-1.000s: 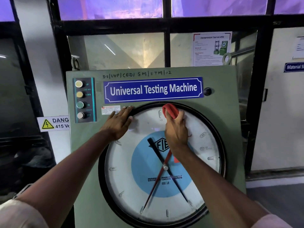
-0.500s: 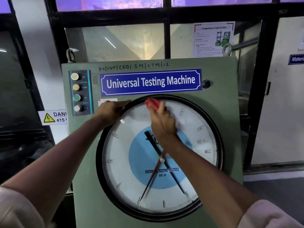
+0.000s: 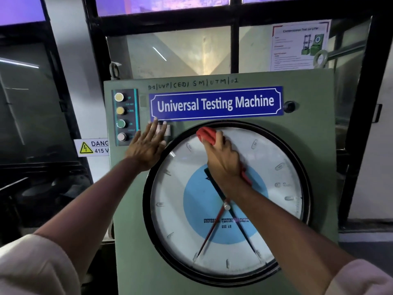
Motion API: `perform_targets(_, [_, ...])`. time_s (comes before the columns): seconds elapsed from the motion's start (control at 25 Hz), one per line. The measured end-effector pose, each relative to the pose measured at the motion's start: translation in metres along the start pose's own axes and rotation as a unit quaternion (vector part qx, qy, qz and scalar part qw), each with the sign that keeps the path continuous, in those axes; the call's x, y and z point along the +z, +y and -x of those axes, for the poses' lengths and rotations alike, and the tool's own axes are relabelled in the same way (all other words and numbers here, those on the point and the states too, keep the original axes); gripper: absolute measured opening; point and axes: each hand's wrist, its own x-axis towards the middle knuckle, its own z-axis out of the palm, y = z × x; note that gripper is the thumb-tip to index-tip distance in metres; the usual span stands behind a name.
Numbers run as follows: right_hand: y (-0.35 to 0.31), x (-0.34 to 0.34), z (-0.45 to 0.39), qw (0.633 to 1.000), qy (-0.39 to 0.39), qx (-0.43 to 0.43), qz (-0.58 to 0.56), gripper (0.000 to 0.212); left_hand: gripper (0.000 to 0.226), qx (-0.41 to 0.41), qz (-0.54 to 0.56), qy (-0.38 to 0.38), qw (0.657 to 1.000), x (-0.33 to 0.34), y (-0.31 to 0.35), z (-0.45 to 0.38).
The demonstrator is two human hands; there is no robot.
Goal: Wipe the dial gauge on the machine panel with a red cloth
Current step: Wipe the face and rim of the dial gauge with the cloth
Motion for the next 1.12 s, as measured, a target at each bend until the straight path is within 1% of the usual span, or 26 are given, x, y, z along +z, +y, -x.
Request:
perform_targets(0.08, [-0.008, 0.002, -0.002, 0.999, 0.007, 0.037, -0.03, 0.072, 0.064, -0.02, -0.008, 0.023, 0.999, 0.004, 0.003, 0.005])
perform_targets(0.12, [-0.02, 0.002, -0.001, 0.998, 0.012, 0.049, -0.047, 0.07, 0.064, -0.028, -0.008, 0.037, 0.999, 0.007, 0.004, 0.007])
perform_targets(0.16, [-0.033, 0.004, 0.002, 0.997, 0.015, 0.041, -0.059, 0.066, 0.064, -0.037, -0.009, 0.048, 0.998, 0.009, 0.005, 0.008])
perform_targets(0.24, [-0.052, 0.011, 0.012, 0.999, 0.019, -0.028, -0.042, 0.063, 0.065, -0.055, -0.018, 0.058, 0.997, 0.013, 0.003, 0.008])
perform_targets(0.32, [-0.049, 0.014, 0.015, 0.995, 0.022, -0.093, 0.001, 0.061, 0.065, -0.063, -0.028, 0.057, 0.996, 0.017, 0.001, 0.006])
perform_targets(0.36, [-0.042, 0.014, 0.012, 0.994, 0.023, -0.107, 0.01, 0.061, 0.065, -0.063, -0.029, 0.055, 0.996, 0.019, 0.0, 0.006])
perform_targets(0.4, [-0.036, 0.015, 0.008, 0.995, 0.026, -0.097, 0.002, 0.062, 0.064, -0.061, -0.027, 0.055, 0.996, 0.02, 0.0, 0.006])
perform_targets(0.52, [-0.048, 0.012, 0.005, 0.997, 0.024, 0.004, -0.067, 0.066, 0.062, -0.066, -0.018, 0.052, 0.996, 0.023, 0.0, 0.006])
perform_targets(0.56, [-0.06, 0.015, 0.011, 0.997, 0.029, 0.007, -0.077, 0.065, 0.062, -0.068, -0.016, 0.05, 0.996, 0.024, 0.0, 0.006])
perform_targets(0.64, [-0.077, 0.027, 0.027, 0.997, 0.025, -0.059, -0.052, 0.062, 0.062, -0.066, -0.014, 0.049, 0.997, 0.024, 0.0, 0.005])
perform_targets(0.72, [-0.074, 0.033, 0.035, 0.991, 0.01, -0.134, -0.023, 0.063, 0.062, -0.057, -0.012, 0.048, 0.997, 0.021, -0.001, 0.005])
perform_targets(0.76, [-0.067, 0.033, 0.033, 0.989, 0.016, -0.145, -0.018, 0.063, 0.061, -0.042, -0.014, 0.05, 0.998, 0.019, -0.001, 0.005])
perform_targets(0.8, [-0.06, 0.032, 0.03, 0.991, 0.023, -0.13, -0.017, 0.062, 0.06, -0.019, -0.02, 0.052, 0.998, 0.017, -0.001, 0.005])
perform_targets(0.88, [-0.057, 0.029, 0.025, 0.997, 0.027, -0.068, -0.02, 0.061, 0.06, 0.033, -0.026, 0.042, 0.998, 0.011, 0.001, 0.003])
perform_targets(0.92, [-0.061, 0.028, 0.025, 0.998, 0.02, -0.059, -0.026, 0.062, 0.06, 0.048, -0.025, 0.033, 0.998, 0.007, 0.001, 0.001])
perform_targets(1.0, [-0.08, 0.035, 0.038, 0.995, -0.01, -0.094, -0.028, 0.064, 0.061, 0.065, -0.035, 0.006, 0.997, 0.0, 0.0, -0.003])
perform_targets(1.12, [-0.111, 0.049, 0.083, 0.979, -0.064, -0.189, -0.038, 0.058, 0.064, 0.078, -0.05, -0.019, 0.996, -0.007, -0.003, -0.006])
